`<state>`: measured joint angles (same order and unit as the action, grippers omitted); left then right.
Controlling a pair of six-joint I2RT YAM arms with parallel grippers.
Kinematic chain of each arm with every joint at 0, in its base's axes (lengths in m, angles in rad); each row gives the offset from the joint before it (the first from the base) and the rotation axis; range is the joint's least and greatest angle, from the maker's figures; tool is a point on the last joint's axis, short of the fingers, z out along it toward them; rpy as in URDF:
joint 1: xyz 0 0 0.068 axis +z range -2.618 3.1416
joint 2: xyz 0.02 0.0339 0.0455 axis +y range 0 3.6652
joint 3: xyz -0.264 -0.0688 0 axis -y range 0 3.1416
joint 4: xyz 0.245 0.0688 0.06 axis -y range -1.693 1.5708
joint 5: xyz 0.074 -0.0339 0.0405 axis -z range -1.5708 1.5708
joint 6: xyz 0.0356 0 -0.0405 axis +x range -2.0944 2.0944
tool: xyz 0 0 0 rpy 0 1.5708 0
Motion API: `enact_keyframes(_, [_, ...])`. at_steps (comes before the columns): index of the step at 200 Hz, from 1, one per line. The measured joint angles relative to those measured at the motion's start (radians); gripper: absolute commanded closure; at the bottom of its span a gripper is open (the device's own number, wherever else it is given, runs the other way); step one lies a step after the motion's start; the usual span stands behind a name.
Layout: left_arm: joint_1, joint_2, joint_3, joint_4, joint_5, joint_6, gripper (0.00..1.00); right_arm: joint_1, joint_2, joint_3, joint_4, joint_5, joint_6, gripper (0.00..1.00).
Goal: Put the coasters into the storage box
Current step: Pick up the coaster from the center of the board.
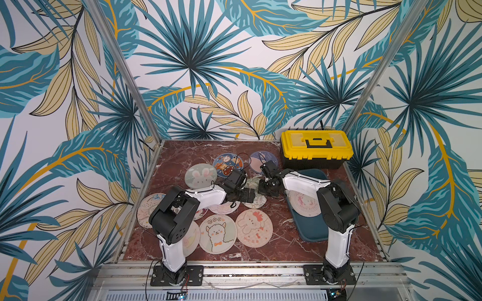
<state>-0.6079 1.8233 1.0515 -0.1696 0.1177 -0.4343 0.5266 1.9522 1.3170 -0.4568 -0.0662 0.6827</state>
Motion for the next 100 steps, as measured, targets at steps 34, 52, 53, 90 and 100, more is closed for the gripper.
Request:
enact_keyframes(34, [0.0, -0.01, 0.0, -0.007, -0.007, 0.011, 0.01, 0.001, -0.066, -0.003, -0.005, 0.026, -0.026, 1.0])
enact_keyframes(52, [0.0, -0.029, 0.0, -0.006, -0.005, 0.017, 0.01, 0.001, -0.115, -0.003, -0.018, 0.051, -0.042, 1.0])
enact_keyframes(53, [0.0, -0.032, 0.0, -0.005, -0.005, 0.017, 0.01, 0.001, -0.117, -0.003, -0.018, 0.052, -0.043, 1.0])
enact_keyframes(90, [0.0, -0.106, -0.001, 0.032, 0.021, 0.023, 0.01, 0.001, -0.238, -0.005, -0.06, 0.126, -0.078, 1.0])
enact_keyframes(100, [0.0, -0.128, -0.002, 0.053, 0.035, 0.026, 0.01, 0.001, -0.273, -0.005, -0.074, 0.151, -0.089, 1.0])
